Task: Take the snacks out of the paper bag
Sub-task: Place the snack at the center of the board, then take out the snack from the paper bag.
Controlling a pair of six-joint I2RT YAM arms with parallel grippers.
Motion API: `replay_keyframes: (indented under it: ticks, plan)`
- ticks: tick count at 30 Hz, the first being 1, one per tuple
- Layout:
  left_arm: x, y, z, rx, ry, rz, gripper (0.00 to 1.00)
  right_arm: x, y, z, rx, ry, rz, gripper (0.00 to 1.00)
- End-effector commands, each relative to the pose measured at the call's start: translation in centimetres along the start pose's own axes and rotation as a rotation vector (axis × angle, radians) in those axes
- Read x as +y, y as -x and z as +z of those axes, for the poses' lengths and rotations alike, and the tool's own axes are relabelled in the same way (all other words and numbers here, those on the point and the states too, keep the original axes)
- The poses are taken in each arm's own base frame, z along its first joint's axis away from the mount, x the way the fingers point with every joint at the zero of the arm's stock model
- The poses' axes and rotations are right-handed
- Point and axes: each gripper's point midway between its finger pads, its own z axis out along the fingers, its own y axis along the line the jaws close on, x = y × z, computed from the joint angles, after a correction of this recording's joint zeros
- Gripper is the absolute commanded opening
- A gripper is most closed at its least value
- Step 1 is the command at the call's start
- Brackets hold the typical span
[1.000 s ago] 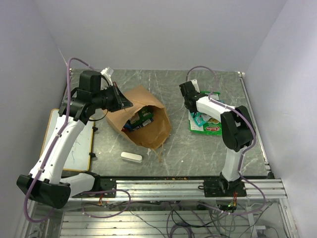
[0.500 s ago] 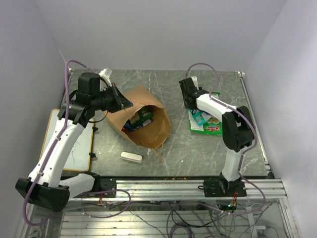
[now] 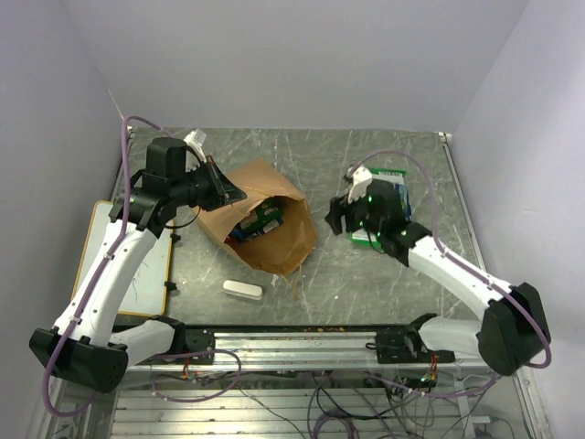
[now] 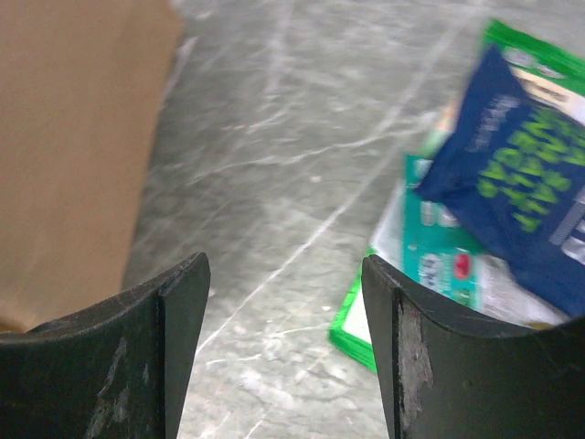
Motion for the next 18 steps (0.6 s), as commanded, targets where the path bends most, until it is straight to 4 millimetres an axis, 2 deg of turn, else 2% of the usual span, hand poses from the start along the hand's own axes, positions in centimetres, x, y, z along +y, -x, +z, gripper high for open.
replay_keyframes:
  ticks: [1,4,9,12,18]
  plan:
    - [-1.0,0.8,-0.6,-0.028,-0.027,-0.012,0.07,8.7,2.1,-2.9,-0.247,0.338,-0.306,0.67]
    - [-1.2,0.8,-0.6,-0.031,-0.037,-0.019,0.07,12.9,1.2,-5.1,-0.335,0.500,-0.553,0.67]
    - [-1.8,1.0,-0.8,-0.033,-0.055,-0.012,0.07,16.6,0.1,-6.2,-0.431,0.643,-0.802,0.67]
    - [-2.0,1.1,-1.0,-0.031,-0.063,-0.001,0.07,18.3,-1.0,-5.1,-0.460,0.687,-0.993,0.68]
    - [-2.5,0.7,-1.3,-0.012,-0.086,0.018,0.07,20.7,-1.4,0.1,-0.437,0.676,-1.228,0.67]
